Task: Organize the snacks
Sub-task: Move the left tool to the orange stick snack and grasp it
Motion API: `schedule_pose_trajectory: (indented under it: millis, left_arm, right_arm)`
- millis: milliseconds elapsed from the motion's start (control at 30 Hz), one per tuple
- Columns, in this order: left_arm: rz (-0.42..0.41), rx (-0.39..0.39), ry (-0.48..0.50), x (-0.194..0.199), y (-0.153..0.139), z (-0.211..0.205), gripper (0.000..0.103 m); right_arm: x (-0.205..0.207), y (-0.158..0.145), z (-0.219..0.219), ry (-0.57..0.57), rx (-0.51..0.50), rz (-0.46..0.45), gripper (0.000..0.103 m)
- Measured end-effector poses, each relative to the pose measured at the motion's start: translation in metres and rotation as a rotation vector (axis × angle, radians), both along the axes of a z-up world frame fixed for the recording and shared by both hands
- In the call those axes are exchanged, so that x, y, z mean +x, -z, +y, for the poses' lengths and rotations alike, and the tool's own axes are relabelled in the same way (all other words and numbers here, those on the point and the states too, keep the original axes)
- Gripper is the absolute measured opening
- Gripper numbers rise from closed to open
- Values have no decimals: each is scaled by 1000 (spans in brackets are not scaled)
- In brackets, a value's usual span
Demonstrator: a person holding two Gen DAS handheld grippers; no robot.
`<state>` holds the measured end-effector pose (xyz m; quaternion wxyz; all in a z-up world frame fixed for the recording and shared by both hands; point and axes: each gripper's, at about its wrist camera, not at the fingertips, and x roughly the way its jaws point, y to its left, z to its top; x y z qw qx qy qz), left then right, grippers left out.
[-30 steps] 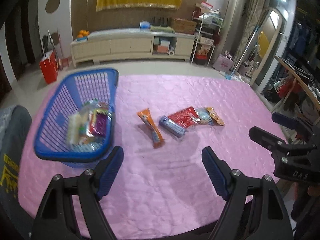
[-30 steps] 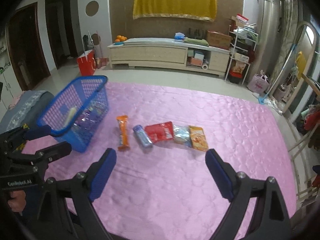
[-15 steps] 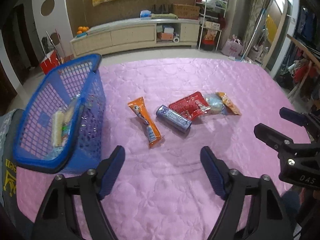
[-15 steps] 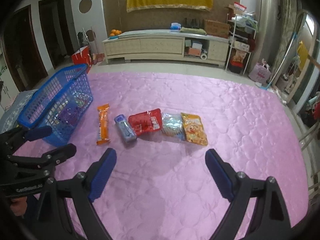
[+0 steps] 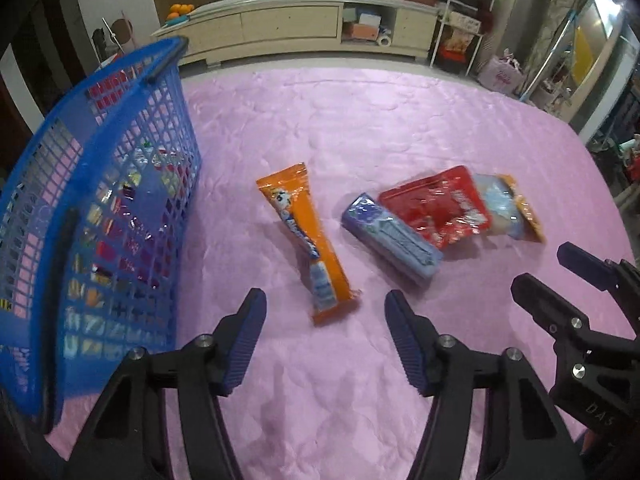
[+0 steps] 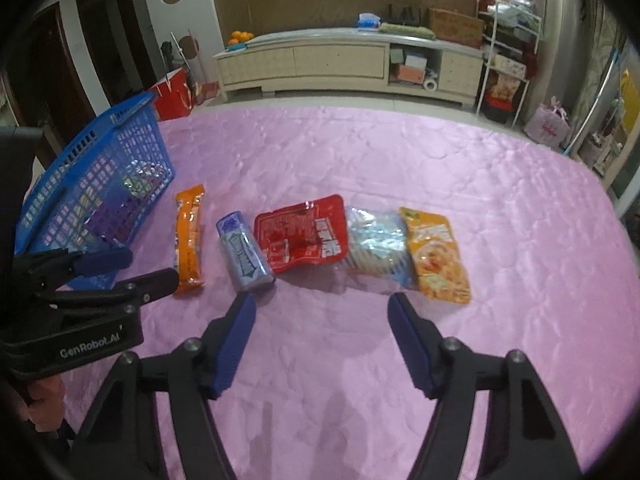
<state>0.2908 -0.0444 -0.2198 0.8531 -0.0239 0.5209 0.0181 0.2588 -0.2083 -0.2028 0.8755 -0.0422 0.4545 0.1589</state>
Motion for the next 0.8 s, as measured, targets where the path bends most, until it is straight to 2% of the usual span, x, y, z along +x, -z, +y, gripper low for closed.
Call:
schedule_pose_trajectory:
  millis: [300, 467, 533, 567, 667, 800]
  left_arm:
    - [41, 45, 11, 18, 20, 5, 55]
    - [61, 13, 13, 24, 27, 8, 46]
    - [65, -3, 34, 23, 29, 7, 33]
    - [66, -6, 49, 22, 29, 5, 23]
    - [59, 30, 70, 23, 31, -7, 23]
    - [56, 5, 69, 17, 28, -8, 22]
  right_arm:
    - [14, 16, 0, 10, 19, 31, 72]
    - [13, 17, -4, 9, 35, 37, 72]
    - [13, 16, -5, -3, 42, 38, 72]
    - [13, 15, -5, -12, 45, 36, 72]
    - [13, 12, -1, -46, 47, 30, 72]
    - [12, 11, 5, -94, 43, 23, 72]
